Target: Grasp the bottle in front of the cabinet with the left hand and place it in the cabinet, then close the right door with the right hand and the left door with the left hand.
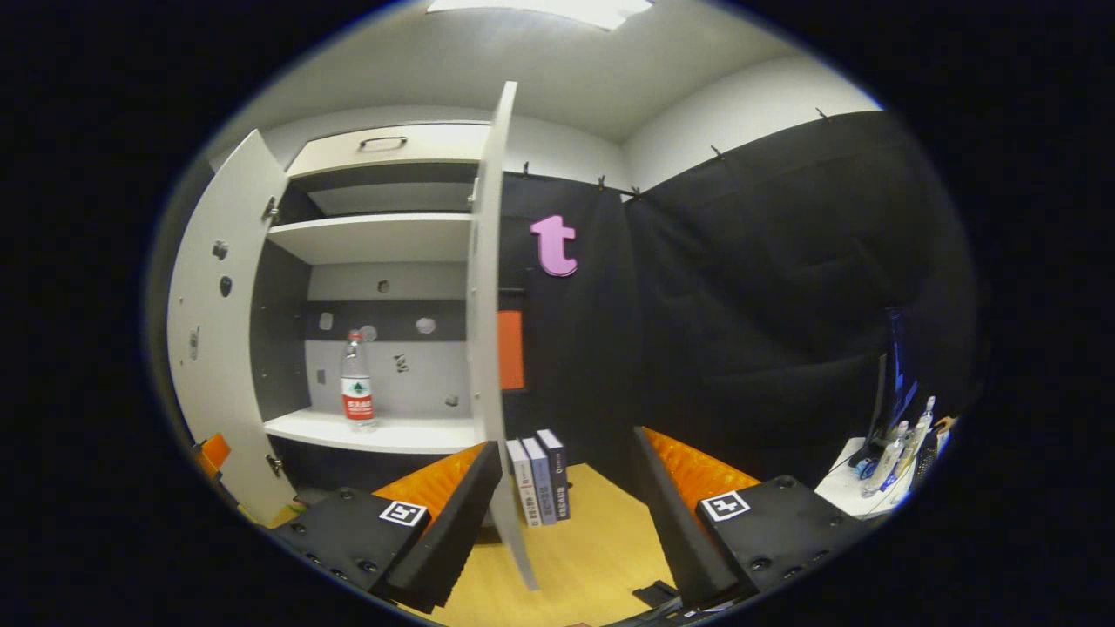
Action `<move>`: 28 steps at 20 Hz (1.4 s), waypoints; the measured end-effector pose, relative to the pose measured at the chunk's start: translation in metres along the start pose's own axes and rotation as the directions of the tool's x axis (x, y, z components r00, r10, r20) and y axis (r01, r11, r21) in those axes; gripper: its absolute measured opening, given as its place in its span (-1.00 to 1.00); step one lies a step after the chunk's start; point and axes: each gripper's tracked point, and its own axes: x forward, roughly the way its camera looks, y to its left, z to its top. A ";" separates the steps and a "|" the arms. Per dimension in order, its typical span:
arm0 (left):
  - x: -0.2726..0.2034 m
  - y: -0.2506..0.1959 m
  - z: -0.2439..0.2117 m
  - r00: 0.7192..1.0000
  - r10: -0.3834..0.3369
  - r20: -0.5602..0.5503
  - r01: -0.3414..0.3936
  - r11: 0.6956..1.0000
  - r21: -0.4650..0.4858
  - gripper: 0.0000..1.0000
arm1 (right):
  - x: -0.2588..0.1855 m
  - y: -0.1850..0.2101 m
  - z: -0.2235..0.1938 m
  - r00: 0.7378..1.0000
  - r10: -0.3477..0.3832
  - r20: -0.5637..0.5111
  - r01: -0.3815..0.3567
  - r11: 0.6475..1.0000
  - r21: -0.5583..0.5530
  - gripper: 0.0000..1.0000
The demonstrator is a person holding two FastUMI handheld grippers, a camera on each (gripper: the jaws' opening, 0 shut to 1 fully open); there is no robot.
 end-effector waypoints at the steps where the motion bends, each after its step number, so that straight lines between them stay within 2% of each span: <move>1: 0.002 -0.002 0.000 1.000 -0.015 -0.001 0.015 1.000 0.011 0.89 | 0.014 -0.015 0.007 0.999 -0.035 0.006 0.035 0.999 -0.002 0.96; 4: 0.002 -0.001 0.004 1.000 -0.022 0.009 0.022 0.999 0.029 0.89 | 0.051 -0.030 0.021 0.998 -0.063 0.022 0.063 0.998 0.014 0.97; 5: 0.002 0.001 0.004 1.000 -0.018 0.009 0.017 0.999 0.036 0.89 | 0.063 -0.030 0.026 0.998 -0.062 0.030 0.061 0.998 0.020 0.87; 6: 0.001 0.002 0.003 1.000 -0.017 0.006 0.017 0.999 0.041 0.89 | 0.073 -0.030 0.029 0.997 -0.063 0.033 0.062 0.998 0.028 0.97; 7: 0.000 0.002 0.003 1.000 -0.018 0.007 0.017 0.999 0.041 0.89 | 0.084 -0.029 0.030 0.998 -0.062 0.032 0.061 0.998 0.033 0.97; 9: 0.000 0.009 0.004 1.000 -0.003 0.018 0.002 0.999 0.035 0.89 | 0.099 -0.018 0.033 0.999 -0.039 0.022 0.038 0.998 0.041 0.97; 10: -0.002 0.010 0.003 1.000 0.003 0.016 -0.003 1.000 0.028 0.89 | 0.104 -0.012 0.035 0.999 -0.025 0.023 0.024 0.999 0.042 0.87; 11: -0.003 0.011 0.001 1.000 0.008 0.010 -0.008 1.000 0.024 0.89 | 0.107 -0.007 0.039 0.999 -0.018 0.030 0.017 0.999 0.036 0.97; 13: -0.005 0.014 0.000 1.000 0.005 0.001 -0.005 1.000 0.018 0.89 | 0.107 0.005 0.042 0.999 -0.002 0.045 0.001 1.000 0.023 0.97; 15: -0.008 0.015 0.004 1.000 -0.003 0.009 0.003 1.000 0.025 0.89 | 0.103 0.005 0.044 0.998 -0.011 0.062 0.012 1.000 -0.004 0.75; 16: -0.009 0.017 0.007 1.000 -0.003 0.018 0.002 0.999 0.042 0.89 | 0.103 0.009 0.044 0.998 -0.002 0.066 0.003 1.000 -0.005 0.89; 17: -0.010 0.018 0.012 1.000 0.002 0.031 -0.003 0.998 0.056 0.89 | 0.101 0.013 0.045 0.998 0.009 0.067 -0.009 1.000 -0.001 0.75; 18: -0.010 0.019 0.017 0.999 0.001 0.045 -0.004 0.998 0.063 0.89 | 0.101 0.014 0.045 0.998 0.018 0.068 -0.018 1.000 0.007 0.87; 25: -0.012 0.023 0.029 0.997 -0.007 0.073 0.001 0.996 0.088 0.89 | 0.083 0.050 0.049 0.993 0.079 0.083 -0.076 0.996 -0.034 0.87; 28: -0.014 0.027 0.026 0.998 -0.004 0.060 0.001 0.998 0.064 0.89 | 0.073 0.079 0.050 0.986 0.143 0.080 -0.140 0.989 -0.046 0.87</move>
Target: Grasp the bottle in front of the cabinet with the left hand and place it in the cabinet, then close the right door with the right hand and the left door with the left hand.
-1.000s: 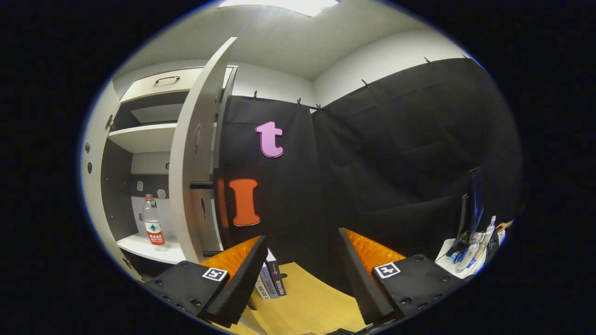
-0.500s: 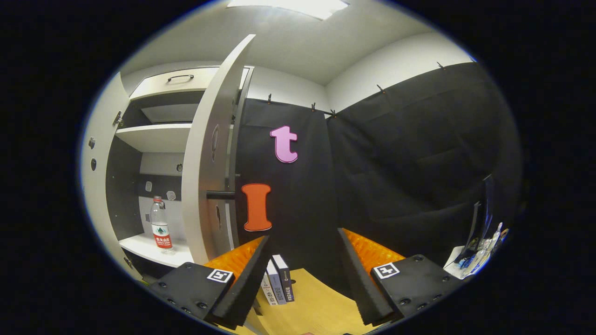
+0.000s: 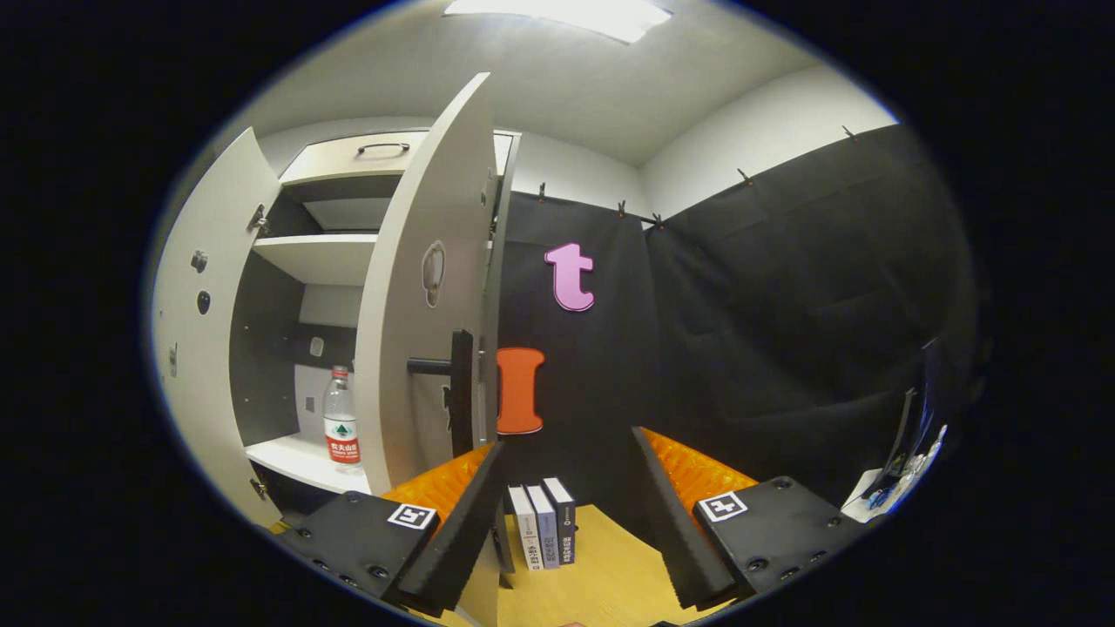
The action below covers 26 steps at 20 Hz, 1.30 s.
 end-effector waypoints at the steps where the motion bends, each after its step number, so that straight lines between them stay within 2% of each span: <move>1: 0.000 0.002 0.001 1.000 0.002 -0.004 -0.002 1.000 0.000 0.87 | -0.001 0.011 0.003 0.999 0.031 0.009 -0.031 0.999 0.008 0.87; 4: -0.005 0.016 0.011 1.000 0.026 0.007 -0.026 1.000 0.004 0.89 | -0.007 0.042 0.005 0.994 0.110 0.015 -0.110 0.993 0.029 0.87; 10: -0.015 0.038 0.034 0.997 0.071 0.034 -0.071 0.997 -0.008 0.89 | -0.002 0.089 0.002 0.982 0.190 0.016 -0.191 0.980 0.050 0.87; 13: -0.022 0.056 0.047 0.992 0.112 0.059 -0.111 0.994 -0.012 0.89 | -0.003 0.127 -0.004 0.953 0.302 -0.001 -0.300 0.949 0.094 0.88; 15: -0.025 0.067 0.054 0.988 0.139 0.066 -0.139 0.990 -0.004 0.89 | -0.008 0.138 -0.006 0.938 0.348 -0.003 -0.345 0.931 0.123 0.91; 16: -0.026 0.078 0.059 0.984 0.163 0.069 -0.162 0.987 -0.009 0.89 | -0.009 0.140 -0.007 0.936 0.352 -0.003 -0.349 0.929 0.125 0.79; 17: -0.026 0.087 0.065 0.980 0.183 0.075 -0.182 0.983 -0.023 0.89 | -0.011 0.140 -0.008 0.936 0.352 -0.003 -0.349 0.929 0.123 0.92; 22: -0.006 0.143 0.104 0.945 0.296 0.137 -0.294 0.955 -0.040 0.89 | -0.025 0.133 -0.021 0.935 0.353 -0.028 -0.350 0.933 0.085 0.92; 26: 0.028 0.165 0.138 0.932 0.307 0.193 -0.304 0.952 -0.045 0.89 | -0.044 0.118 -0.035 0.933 0.355 -0.060 -0.353 0.935 0.044 0.92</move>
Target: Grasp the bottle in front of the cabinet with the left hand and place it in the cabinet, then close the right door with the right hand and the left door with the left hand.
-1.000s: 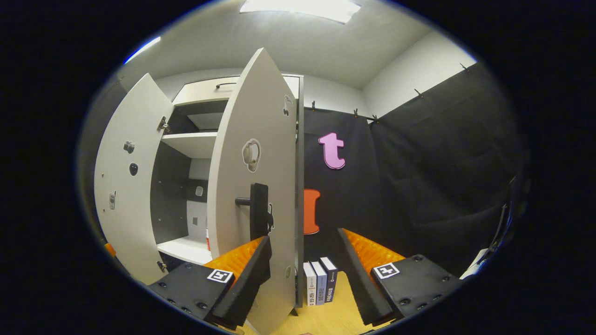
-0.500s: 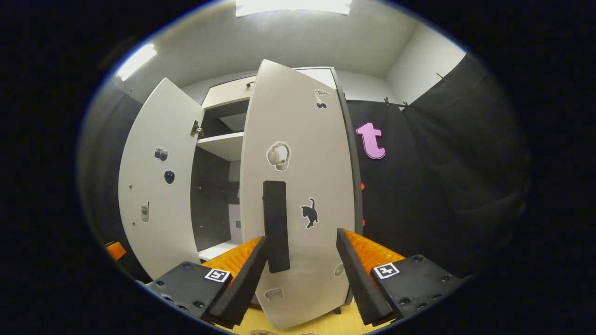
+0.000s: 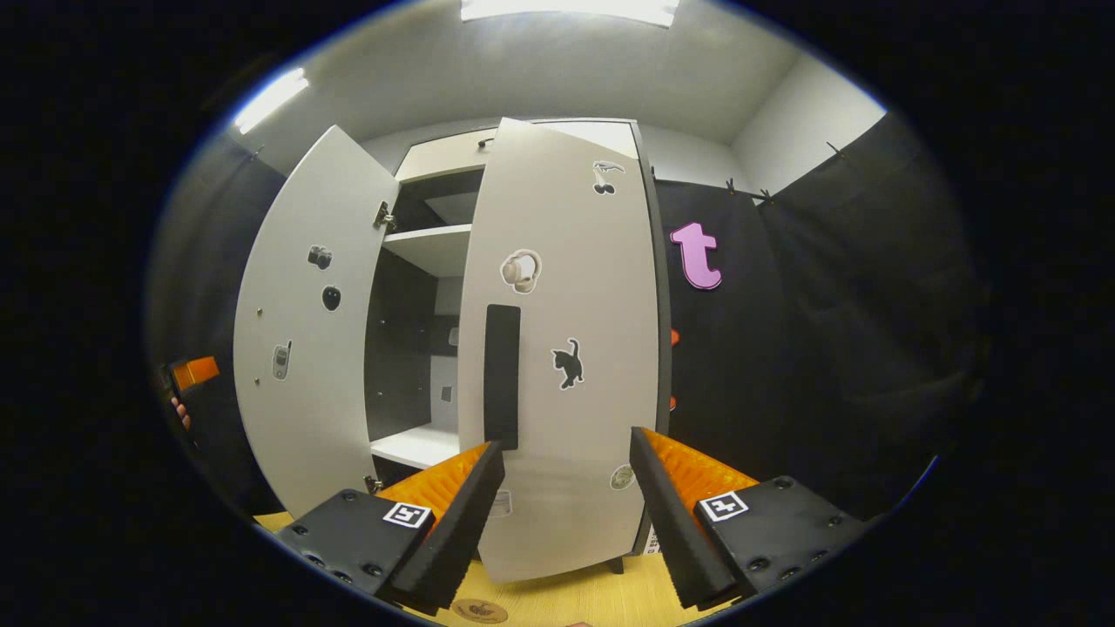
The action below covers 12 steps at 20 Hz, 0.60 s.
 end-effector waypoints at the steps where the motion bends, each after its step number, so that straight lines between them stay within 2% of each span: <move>1: 0.012 -0.004 0.003 1.000 -0.015 0.005 0.015 1.000 0.004 0.88 | -0.005 -0.001 -0.004 1.000 -0.002 -0.009 0.002 1.000 -0.009 0.92; 7: 0.053 -0.013 -0.003 0.999 -0.048 0.013 0.047 0.995 0.083 0.88 | -0.023 -0.008 -0.013 0.999 -0.023 -0.027 0.023 1.000 0.011 0.92; 12: 0.056 -0.016 -0.008 0.999 -0.044 0.008 0.043 0.997 0.068 0.88 | -0.027 -0.027 -0.015 0.997 -0.066 -0.027 0.067 0.996 0.051 0.92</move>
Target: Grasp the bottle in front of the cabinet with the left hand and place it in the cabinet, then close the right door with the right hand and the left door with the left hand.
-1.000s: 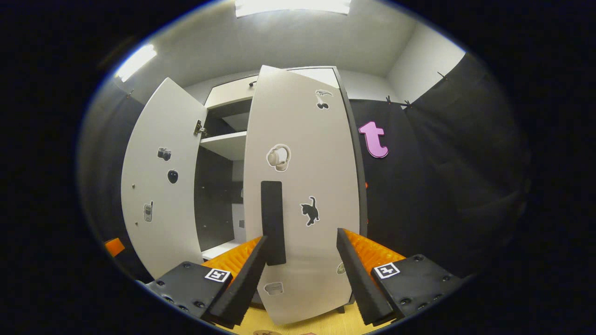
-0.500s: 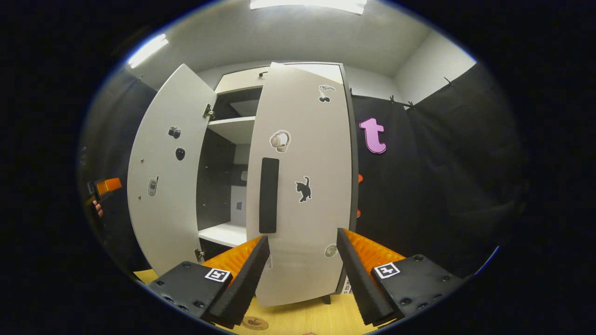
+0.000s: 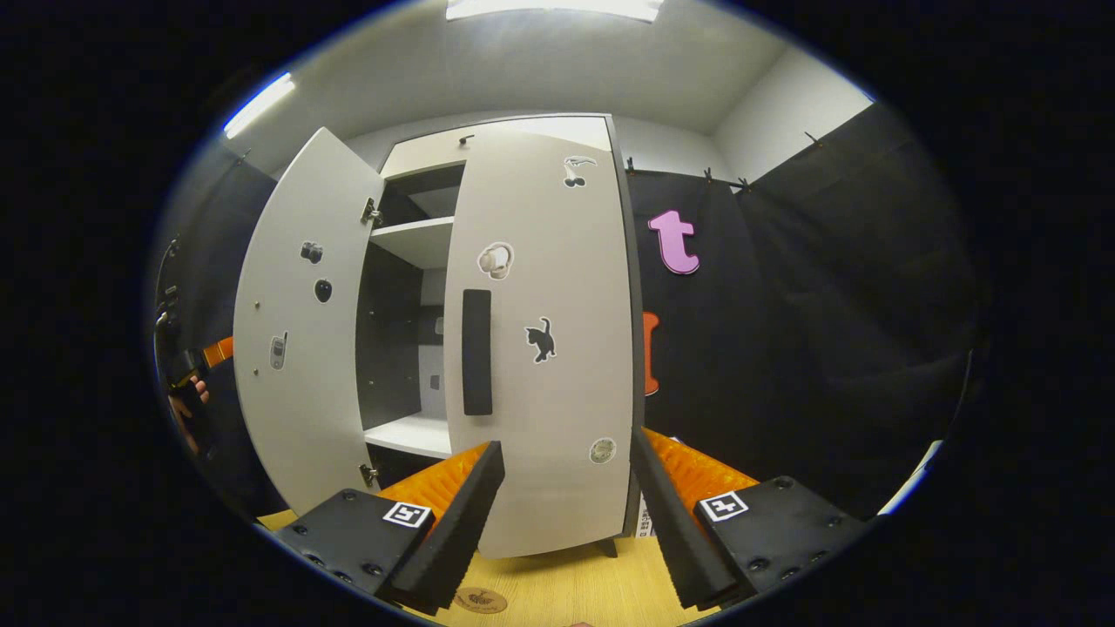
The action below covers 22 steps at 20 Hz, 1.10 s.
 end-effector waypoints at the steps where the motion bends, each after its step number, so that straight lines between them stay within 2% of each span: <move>1: 0.000 -0.004 -0.002 1.000 -0.016 -0.016 0.016 1.000 -0.003 0.86 | 0.000 -0.003 -0.001 1.000 -0.008 0.000 0.008 1.000 0.002 0.92; 4: -0.002 -0.021 -0.002 0.997 -0.071 -0.037 0.072 0.997 0.010 0.84 | -0.005 -0.009 0.002 1.000 -0.014 0.010 0.014 1.000 0.021 0.92; 8: -0.011 -0.058 -0.010 0.987 -0.151 -0.057 0.149 0.988 -0.043 0.84 | -0.009 -0.019 0.001 1.000 -0.023 0.016 0.023 1.000 0.011 0.92; 14: -0.021 -0.137 -0.030 0.955 -0.287 -0.081 0.280 0.956 -0.083 0.89 | -0.024 -0.046 -0.007 0.997 -0.083 -0.004 0.083 0.996 -0.044 0.92; 17: -0.020 -0.176 -0.044 0.924 -0.370 -0.097 0.358 0.926 -0.122 0.84 | -0.029 -0.060 -0.011 0.993 -0.121 -0.015 0.120 0.992 -0.043 0.92; 19: -0.021 -0.191 -0.055 0.909 -0.400 -0.115 0.380 0.911 -0.161 0.84 | -0.030 -0.068 -0.012 0.990 -0.137 -0.025 0.136 0.990 -0.039 0.92; 22: -0.025 -0.195 -0.053 0.908 -0.404 -0.115 0.376 0.904 -0.202 0.89 | -0.030 -0.064 -0.009 0.992 -0.125 -0.023 0.124 0.992 -0.026 0.92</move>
